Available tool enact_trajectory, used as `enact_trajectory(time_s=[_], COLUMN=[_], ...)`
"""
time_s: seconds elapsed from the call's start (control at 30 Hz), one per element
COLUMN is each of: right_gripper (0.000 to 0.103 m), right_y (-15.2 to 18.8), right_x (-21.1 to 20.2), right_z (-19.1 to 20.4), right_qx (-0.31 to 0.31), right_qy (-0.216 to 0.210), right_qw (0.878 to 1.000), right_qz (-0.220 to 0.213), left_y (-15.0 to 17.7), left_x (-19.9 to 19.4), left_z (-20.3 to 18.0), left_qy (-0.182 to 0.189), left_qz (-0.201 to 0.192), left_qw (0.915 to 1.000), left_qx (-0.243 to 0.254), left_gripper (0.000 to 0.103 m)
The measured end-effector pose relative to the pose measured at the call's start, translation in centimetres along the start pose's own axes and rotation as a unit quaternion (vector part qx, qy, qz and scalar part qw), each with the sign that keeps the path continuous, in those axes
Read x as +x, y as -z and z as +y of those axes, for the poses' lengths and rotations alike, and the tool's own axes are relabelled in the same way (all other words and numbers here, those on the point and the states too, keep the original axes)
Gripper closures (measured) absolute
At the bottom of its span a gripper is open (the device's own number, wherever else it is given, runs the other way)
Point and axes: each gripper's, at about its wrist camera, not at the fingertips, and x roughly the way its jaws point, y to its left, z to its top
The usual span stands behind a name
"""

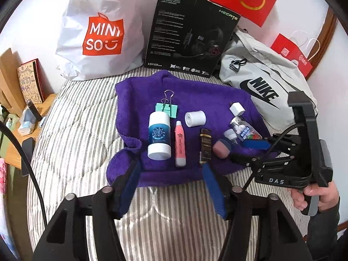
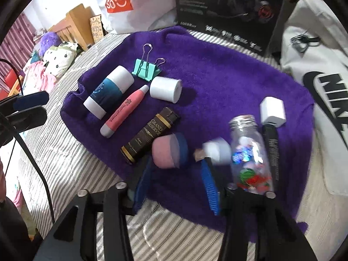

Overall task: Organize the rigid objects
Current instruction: 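Open both grippers and lift them away from the towel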

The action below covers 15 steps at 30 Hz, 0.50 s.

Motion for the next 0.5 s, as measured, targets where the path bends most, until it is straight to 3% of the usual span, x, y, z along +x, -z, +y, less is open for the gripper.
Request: enact_trajectory(time_s=[0.17, 0.23, 0.37, 0.5], right_gripper=[0.051, 0.045, 0.014, 0.010], right_y=[1.3, 2.1, 4.4, 7.0], right_x=[-2.6, -3.6, -6.6, -9.6], right_z=[-0.2, -0.2, 0.0, 0.3], right_qx=[0.012, 0.020, 0.045, 0.062], right_qy=[0.008, 0.019, 0.048, 0.071], right_qw=[1.000, 0.999, 0.997, 0.993], right_qz=[-0.015, -0.022, -0.052, -0.077], left_y=[1.1, 1.6, 2.5, 3.0], left_x=[-1.5, -2.0, -2.8, -3.9], left_z=[-1.2, -2.1, -4.0, -5.4], left_qy=[0.016, 0.018, 0.013, 0.014], left_qz=[-0.006, -0.009, -0.011, -0.015], left_qw=[0.9999, 0.9998, 0.9996, 0.9997], left_qx=[0.003, 0.009, 0.022, 0.012], left_gripper=[0.031, 0.024, 0.016, 0.010])
